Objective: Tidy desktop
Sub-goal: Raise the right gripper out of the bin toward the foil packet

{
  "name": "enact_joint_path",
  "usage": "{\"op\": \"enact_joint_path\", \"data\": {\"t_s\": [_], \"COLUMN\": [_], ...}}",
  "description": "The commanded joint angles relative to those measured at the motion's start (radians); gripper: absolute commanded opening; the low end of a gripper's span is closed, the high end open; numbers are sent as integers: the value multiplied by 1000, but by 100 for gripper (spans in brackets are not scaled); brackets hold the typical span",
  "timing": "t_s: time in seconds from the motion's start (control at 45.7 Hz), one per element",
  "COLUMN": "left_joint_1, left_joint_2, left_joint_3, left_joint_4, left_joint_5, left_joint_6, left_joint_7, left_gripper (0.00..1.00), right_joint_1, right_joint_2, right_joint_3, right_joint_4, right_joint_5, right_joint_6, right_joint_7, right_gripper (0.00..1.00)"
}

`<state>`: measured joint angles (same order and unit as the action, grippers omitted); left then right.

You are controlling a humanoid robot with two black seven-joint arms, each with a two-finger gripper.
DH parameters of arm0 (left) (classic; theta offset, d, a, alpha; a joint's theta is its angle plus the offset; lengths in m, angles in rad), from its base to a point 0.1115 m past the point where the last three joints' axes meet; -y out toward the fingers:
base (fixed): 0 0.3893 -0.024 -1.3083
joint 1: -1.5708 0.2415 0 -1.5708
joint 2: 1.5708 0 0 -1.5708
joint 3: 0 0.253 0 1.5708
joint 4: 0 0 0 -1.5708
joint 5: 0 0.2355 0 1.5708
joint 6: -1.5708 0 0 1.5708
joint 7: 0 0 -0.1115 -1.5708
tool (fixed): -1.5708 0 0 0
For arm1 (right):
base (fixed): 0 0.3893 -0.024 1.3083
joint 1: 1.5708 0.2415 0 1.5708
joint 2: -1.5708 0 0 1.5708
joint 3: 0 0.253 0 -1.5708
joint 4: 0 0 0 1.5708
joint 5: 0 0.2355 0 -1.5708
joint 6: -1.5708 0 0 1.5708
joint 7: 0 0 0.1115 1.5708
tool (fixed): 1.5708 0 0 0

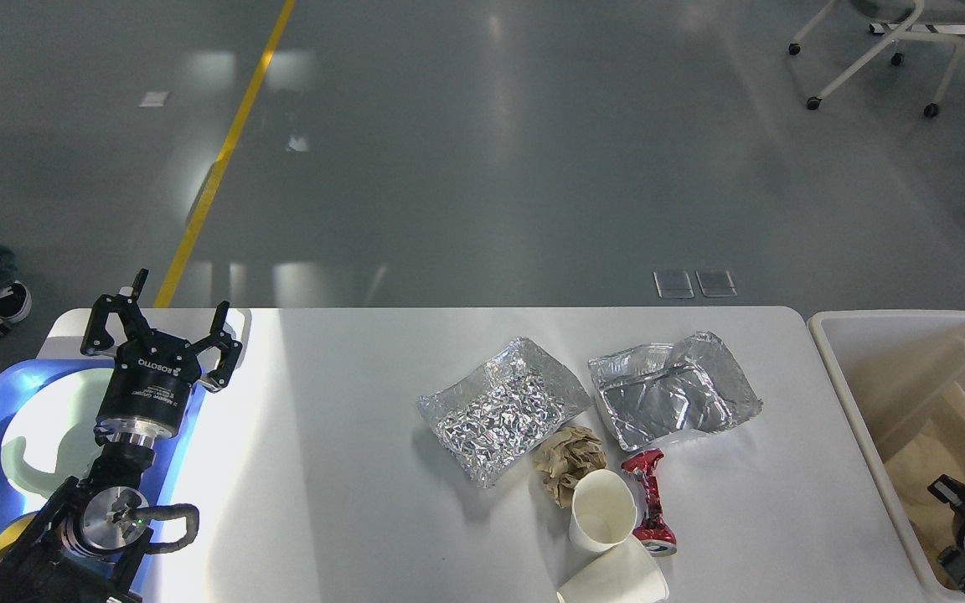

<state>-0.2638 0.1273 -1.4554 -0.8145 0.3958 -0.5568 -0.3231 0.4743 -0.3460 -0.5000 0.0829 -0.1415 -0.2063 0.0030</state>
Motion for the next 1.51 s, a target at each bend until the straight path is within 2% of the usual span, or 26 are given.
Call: {"op": "enact_joint_path", "data": {"t_s": [0.0,0.088,0.109,0.175,0.197,0.219,0.635,0.744,0.854,0.963,1.095,1.16,1.292,1.489], "left_joint_1": [0,0,0,0,0,0,0,0,0,0,0,0,-2,0], "left_joint_2": [0,0,0,0,0,0,0,0,0,0,0,0,0,0], "left_joint_3": [1,0,1,1,0,1,0,0,0,0,0,0,0,0], "left_joint_4": [0,0,0,0,0,0,0,0,0,0,0,0,0,0], "left_joint_5": [0,0,0,0,0,0,0,0,0,0,0,0,0,0], "left_joint_6": [0,0,0,0,0,0,0,0,0,0,0,0,0,0], "left_joint_7": [-1,-1,1,-1,1,-1,-1,-1,1,-1,1,1,1,1], "left_gripper": [97,97,97,97,97,97,97,97,97,97,97,97,97,97], "right_joint_1": [0,1,1,7,10,12,69,130,269,415,628,754,975,1247], "right_joint_2": [4,2,2,-5,-7,-5,-25,-115,-227,-295,-323,-320,-292,-228], "right_joint_3": [8,9,9,6,4,4,-2,-31,-74,-115,-213,-296,-426,-526], "right_joint_4": [1,1,1,4,5,5,32,156,311,431,524,570,675,865], "right_joint_5": [0,2,2,2,2,0,-18,-59,-174,-291,-391,-399,-392,-374], "right_joint_6": [1,-2,-4,-4,-4,-4,21,68,139,247,465,566,692,892], "right_joint_7": [0,2,2,2,2,2,3,3,2,0,0,0,0,-1], "right_gripper": [0,0,16,80,94,100,100,100,100,100,100,100,100,100]}}
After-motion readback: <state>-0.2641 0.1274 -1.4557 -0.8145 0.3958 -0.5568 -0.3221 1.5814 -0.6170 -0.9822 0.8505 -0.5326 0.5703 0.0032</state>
